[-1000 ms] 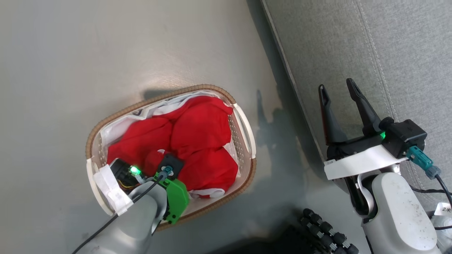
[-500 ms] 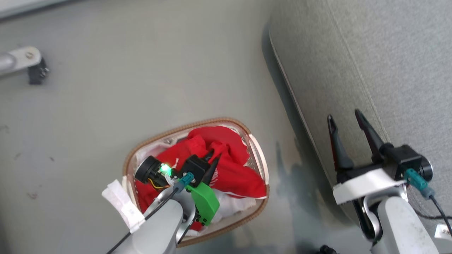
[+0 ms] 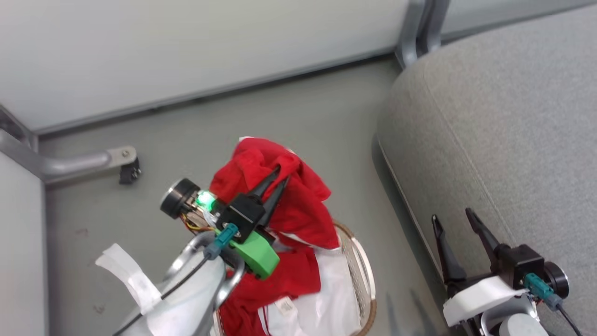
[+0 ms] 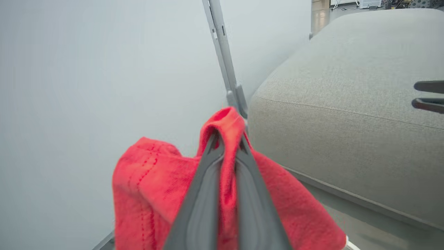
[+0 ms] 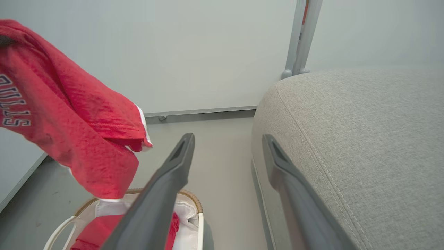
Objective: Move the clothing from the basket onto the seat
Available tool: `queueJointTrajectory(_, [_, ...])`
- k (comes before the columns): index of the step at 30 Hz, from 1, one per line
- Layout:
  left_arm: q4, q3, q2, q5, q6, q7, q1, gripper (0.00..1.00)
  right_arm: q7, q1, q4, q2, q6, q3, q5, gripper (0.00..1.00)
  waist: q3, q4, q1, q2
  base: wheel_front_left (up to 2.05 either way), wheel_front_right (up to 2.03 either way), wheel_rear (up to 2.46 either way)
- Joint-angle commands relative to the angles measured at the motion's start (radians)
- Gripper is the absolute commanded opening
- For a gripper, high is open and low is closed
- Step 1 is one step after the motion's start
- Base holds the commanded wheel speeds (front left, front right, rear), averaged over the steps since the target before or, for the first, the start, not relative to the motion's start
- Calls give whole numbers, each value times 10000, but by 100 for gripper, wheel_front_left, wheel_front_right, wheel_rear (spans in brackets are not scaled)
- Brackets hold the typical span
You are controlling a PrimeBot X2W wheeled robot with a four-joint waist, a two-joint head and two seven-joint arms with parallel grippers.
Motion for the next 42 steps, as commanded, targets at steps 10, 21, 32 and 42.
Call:
queueJointTrajectory(10, [-500,-557,1008,-169,-32,253,-1817,0,-21,615,-76,-50,-6,432,-110,100,-1947,431,1,0,0,0,0])
queueJointTrajectory(21, [-1163,-1254,1483,-636,-35,793,-3423,0,-21,128,-284,-40,-6,1467,-609,100,-2086,446,1,0,0,0,0])
queueJointTrajectory(32, [-1026,-1875,1187,-926,-35,1057,-4125,0,-21,-542,-426,-47,-6,3462,-1256,100,-2156,740,1,0,0,0,0])
queueJointTrajectory(42, [-1162,-2423,1142,-1182,-36,1054,-4137,0,-21,-1186,-942,-44,-6,2834,-1319,100,-2119,983,1,0,0,0,0])
